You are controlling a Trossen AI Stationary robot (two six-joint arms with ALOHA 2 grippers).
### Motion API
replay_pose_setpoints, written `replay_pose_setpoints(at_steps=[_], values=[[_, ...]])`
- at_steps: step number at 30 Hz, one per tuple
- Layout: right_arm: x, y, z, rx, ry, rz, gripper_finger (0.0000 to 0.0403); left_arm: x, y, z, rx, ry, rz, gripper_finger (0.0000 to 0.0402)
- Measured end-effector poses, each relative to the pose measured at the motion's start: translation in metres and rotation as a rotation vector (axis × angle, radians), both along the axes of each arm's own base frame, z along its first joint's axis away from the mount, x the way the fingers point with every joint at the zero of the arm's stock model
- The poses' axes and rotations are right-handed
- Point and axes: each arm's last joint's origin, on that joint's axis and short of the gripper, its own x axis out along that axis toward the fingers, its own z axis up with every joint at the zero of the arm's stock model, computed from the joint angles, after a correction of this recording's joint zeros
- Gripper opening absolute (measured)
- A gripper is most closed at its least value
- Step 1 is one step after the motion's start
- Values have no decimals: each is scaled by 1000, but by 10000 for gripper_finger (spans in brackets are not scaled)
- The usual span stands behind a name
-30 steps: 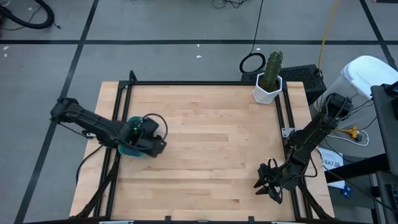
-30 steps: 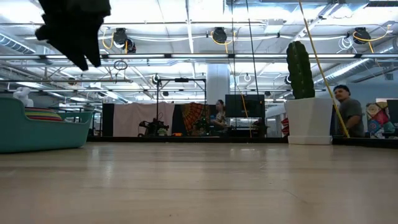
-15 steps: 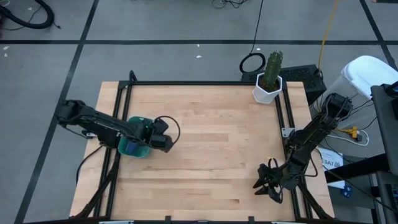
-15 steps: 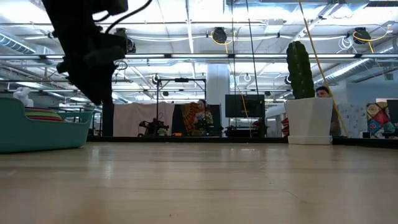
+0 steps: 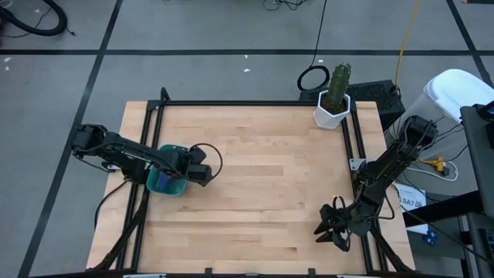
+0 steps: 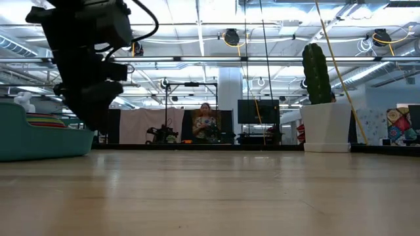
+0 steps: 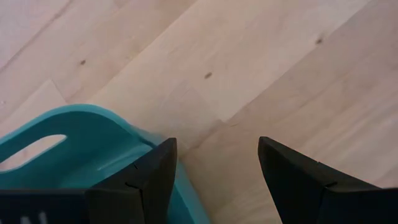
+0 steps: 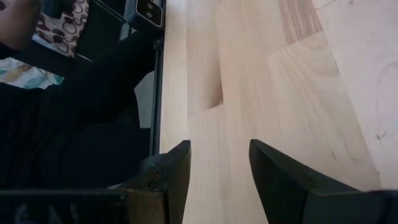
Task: Nest measuring cups in basket
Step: Adjust the green bin, then return to Home Position
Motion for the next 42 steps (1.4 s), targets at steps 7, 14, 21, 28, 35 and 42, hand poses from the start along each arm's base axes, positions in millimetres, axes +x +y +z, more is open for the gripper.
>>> replay_pose_setpoints(at_steps=[7,14,21,28,35,42], values=[[0,0,0,16,6,-11,155,-3,0,-4,4,16,0,230],[0,0,0,22,9,-15,155,-5,1,-4,17,38,-2,230],[0,0,1,25,7,-15,155,-16,3,-4,46,141,11,230],[1,2,3,48,-8,-15,155,-18,2,-4,48,156,12,230],[1,2,3,43,-9,-12,155,-18,-1,-4,51,163,-2,230],[2,0,3,-34,-72,-8,155,-5,-10,15,96,102,-100,230]])
